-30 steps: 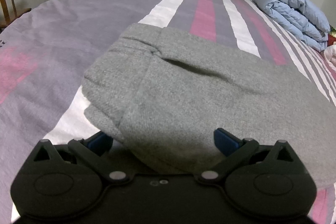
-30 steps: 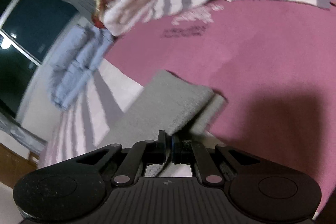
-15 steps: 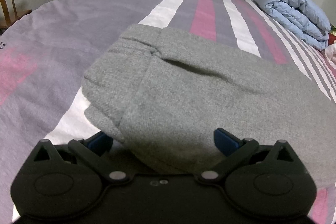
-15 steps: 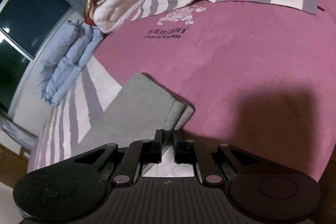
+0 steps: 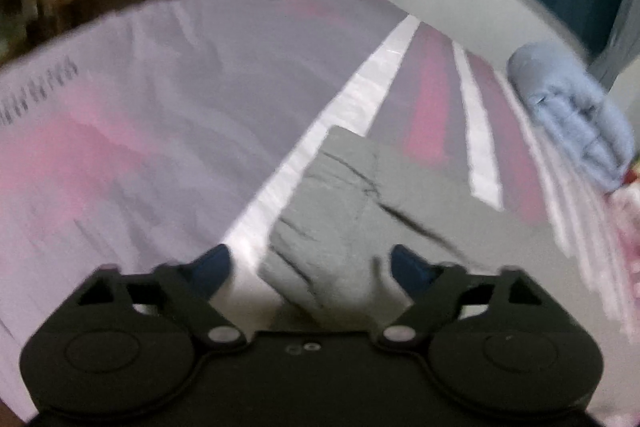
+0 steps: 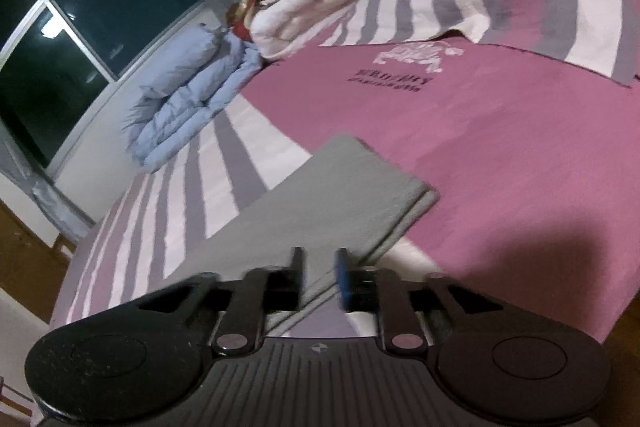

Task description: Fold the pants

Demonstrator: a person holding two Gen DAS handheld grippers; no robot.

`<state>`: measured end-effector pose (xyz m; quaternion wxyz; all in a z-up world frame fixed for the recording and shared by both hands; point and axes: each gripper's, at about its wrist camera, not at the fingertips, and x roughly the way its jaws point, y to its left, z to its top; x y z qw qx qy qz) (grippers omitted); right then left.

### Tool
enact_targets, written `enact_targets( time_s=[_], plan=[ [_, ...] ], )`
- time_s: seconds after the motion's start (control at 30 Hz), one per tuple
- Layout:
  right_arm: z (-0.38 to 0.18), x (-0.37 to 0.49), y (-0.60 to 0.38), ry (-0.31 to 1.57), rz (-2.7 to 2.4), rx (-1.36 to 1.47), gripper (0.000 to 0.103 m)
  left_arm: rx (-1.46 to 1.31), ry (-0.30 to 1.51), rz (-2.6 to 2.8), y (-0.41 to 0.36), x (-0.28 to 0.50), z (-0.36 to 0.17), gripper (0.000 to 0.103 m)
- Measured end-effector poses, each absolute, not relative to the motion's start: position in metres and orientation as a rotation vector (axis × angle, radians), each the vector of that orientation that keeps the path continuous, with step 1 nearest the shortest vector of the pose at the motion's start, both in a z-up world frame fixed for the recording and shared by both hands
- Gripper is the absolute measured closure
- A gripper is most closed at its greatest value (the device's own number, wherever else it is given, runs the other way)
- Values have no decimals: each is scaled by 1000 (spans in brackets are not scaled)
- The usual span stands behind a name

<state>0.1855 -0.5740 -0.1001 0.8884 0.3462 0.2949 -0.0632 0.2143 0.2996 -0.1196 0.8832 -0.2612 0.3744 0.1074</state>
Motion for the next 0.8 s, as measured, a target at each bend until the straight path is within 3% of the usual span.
enact_targets(
  time_s=[0.03,0.07,0.17,0.3,0.7,0.8],
  plan=[
    [-100,187,-570,610,-128,722,42,-572,786,208,302,215,-121,38],
    [-100,187,-566,605,-126,721,39,-598,799,201,303,216,-124,39],
    [-99,191,-556,605,-101,712,39,-664,836,202,305,219,-137,55],
    [-98,192,-551,616,-94,701,39,-629,797,220,300,213,-137,63],
    [-114,196,-557,644,-114,764,39,-615,752,173,295,227,-130,67],
    [-116,192,-560,620,-140,818,39,-595,759,192,297,231,-136,86]
  ],
)
